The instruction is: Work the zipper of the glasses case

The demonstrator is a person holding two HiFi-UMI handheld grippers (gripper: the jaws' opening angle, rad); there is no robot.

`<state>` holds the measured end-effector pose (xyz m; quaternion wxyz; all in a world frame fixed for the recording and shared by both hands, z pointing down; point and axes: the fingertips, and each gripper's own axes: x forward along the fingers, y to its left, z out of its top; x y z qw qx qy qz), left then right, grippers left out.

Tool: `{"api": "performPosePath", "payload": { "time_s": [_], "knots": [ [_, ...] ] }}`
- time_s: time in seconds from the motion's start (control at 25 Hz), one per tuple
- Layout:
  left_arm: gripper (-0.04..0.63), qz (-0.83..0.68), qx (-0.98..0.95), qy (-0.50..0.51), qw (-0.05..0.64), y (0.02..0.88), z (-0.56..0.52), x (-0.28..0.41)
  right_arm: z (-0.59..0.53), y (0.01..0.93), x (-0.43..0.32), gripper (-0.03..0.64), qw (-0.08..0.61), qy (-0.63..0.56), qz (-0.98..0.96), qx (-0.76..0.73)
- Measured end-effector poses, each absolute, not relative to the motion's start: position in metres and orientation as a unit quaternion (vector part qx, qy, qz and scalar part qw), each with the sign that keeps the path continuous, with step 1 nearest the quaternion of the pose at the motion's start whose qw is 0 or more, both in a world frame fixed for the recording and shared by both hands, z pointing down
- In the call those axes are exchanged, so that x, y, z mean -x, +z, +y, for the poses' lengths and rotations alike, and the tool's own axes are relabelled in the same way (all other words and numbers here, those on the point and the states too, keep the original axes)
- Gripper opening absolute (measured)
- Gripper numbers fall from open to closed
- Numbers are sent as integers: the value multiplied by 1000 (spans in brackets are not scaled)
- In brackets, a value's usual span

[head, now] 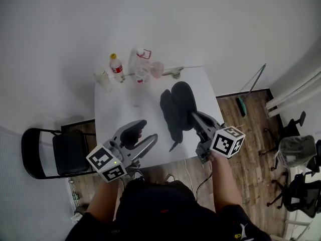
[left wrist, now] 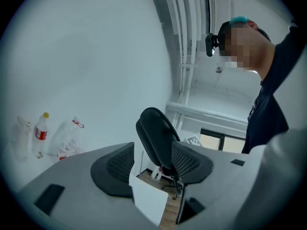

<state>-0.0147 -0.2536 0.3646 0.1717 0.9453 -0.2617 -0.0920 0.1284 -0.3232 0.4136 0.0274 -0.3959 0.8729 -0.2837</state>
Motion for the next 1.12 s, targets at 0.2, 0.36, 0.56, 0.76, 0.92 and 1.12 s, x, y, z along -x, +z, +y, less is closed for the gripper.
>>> {"api": "performPosePath", "payload": {
  "time_s": [0.2, 0.36, 0.56, 0.76, 0.92, 1.12],
  "knots": [
    [263, -205, -953, -112, 192, 359, -248, -3, -294, 384, -120, 34, 5, -224, 892, 393],
    [272, -176, -952, -136, 209, 356, -242, -7, -278, 377, -110, 34, -33, -177, 898, 401],
    [299, -142, -951, -153, 230, 352, -231, -14, -263, 372, -95, 34, -69, -122, 908, 394],
    [330, -111, -942, -177, 264, 360, -225, -13, -249, 377, -74, 34, -91, -96, 927, 350],
    [334, -70, -939, -199, 271, 358, -211, -14, -235, 379, -63, 35, -90, -98, 943, 304],
    [333, -44, -940, -212, 265, 355, -199, -15, -223, 384, -54, 35, -65, -115, 957, 259]
  ]
}}
